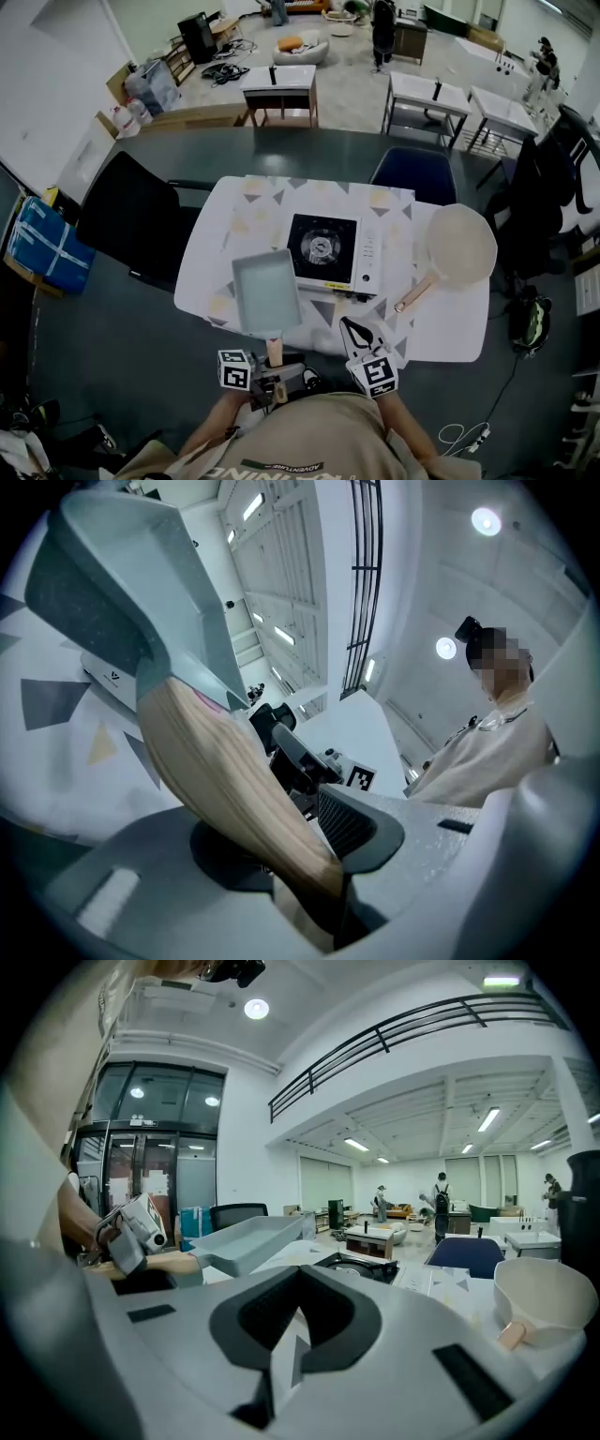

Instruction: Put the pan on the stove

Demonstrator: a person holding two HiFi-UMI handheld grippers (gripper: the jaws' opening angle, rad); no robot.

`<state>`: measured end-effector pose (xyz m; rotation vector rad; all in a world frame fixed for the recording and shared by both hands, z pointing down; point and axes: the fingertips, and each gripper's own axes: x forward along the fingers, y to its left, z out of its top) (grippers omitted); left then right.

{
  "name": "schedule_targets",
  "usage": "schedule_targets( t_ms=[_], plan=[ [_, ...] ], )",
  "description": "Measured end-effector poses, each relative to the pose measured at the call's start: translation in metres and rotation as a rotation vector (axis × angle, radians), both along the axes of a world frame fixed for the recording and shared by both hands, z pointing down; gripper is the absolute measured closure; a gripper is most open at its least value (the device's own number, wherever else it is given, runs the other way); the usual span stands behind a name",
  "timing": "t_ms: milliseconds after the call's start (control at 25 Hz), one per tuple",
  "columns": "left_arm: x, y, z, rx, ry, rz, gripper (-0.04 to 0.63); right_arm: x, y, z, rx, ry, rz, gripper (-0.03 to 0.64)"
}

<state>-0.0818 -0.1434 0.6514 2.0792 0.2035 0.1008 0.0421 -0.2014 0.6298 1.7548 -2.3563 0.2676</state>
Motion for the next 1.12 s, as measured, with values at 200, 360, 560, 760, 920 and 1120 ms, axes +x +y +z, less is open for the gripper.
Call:
schedule_targets(
  t_ms=[200,360,560,760,920,1120],
  plan=[
    [-0.011,-0.019,0.013,-0.003,0.004,0.044,0.456,-0.011,-0.015,0.007,-0.030,0.010,0.025,0.617],
    [-0.002,-0.041,0.018,-0.020,0.014,0.028,0.456,-0.010,-0.033,0.021,-0.042,0.005,0.004,0.617],
    [0.015,-0.067,0.019,-0.036,0.009,0.019,0.456,-0.001,-0.062,0.037,-0.056,-0.030,-0.021,0.617],
    [0.048,-0.096,0.006,-0.029,-0.024,-0.008,0.456,0.027,-0.095,0.034,-0.036,-0.054,-0.068,0.617],
    [0.080,-0.118,-0.001,-0.018,-0.039,-0.015,0.456,0.055,-0.116,0.031,-0.034,-0.052,-0.129,0.617],
    [0.127,-0.141,0.005,-0.041,-0.046,-0.007,0.456,0.090,-0.131,0.039,-0.037,-0.066,-0.160,0.617]
  ],
)
